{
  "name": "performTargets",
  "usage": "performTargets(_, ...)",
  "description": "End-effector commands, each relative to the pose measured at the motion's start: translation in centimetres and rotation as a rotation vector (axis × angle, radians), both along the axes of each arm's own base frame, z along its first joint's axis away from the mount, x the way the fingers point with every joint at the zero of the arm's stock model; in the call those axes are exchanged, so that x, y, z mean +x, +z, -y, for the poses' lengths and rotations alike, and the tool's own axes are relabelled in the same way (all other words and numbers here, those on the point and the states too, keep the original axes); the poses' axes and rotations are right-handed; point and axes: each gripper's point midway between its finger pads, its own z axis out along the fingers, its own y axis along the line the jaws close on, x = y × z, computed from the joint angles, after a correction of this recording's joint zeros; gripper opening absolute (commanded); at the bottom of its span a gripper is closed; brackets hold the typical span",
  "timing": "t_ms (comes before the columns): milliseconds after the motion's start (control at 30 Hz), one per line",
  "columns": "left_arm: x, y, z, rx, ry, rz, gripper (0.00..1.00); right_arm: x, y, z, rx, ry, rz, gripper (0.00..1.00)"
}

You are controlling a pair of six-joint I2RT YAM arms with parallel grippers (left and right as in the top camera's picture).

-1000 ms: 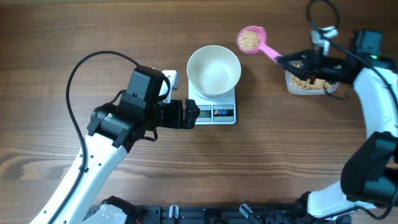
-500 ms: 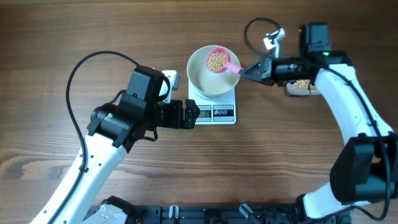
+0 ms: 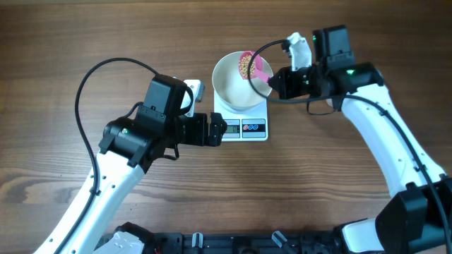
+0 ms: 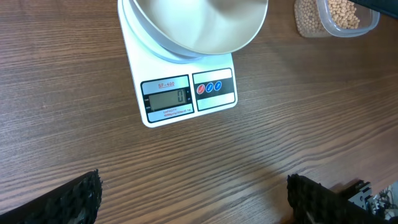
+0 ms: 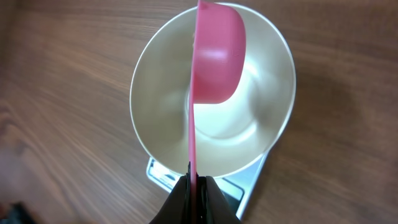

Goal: Scoop item into bowl and weigh 150g on scale
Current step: 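Tilt the scoop with the right gripper to pour soybeans into the bowl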

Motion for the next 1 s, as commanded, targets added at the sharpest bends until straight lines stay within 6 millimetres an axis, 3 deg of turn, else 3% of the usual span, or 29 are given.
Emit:
performTargets(0, -0.1, -0.2, 0.2, 0.004, -0.026, 0.001, 1.0, 0.2, 0.3, 0.2, -0.129, 0.008, 0.087, 0.04)
performTargets(267, -0.1, -0.2, 0.2, 0.004, -0.026, 0.001, 1.0, 0.0, 0.1, -0.5, -0.296, 0.068, 0.186, 0.04)
performTargets(767, -0.1, -0.2, 0.2, 0.004, -0.026, 0.001, 1.0, -0.8, 3.2, -0.7, -0.383, 0.078, 0.315, 0.04)
performTargets(967, -0.1, -0.2, 0.2, 0.004, -0.026, 0.001, 1.0, -1.5, 3.8, -1.7, -0.388, 0.125, 0.346, 0.04)
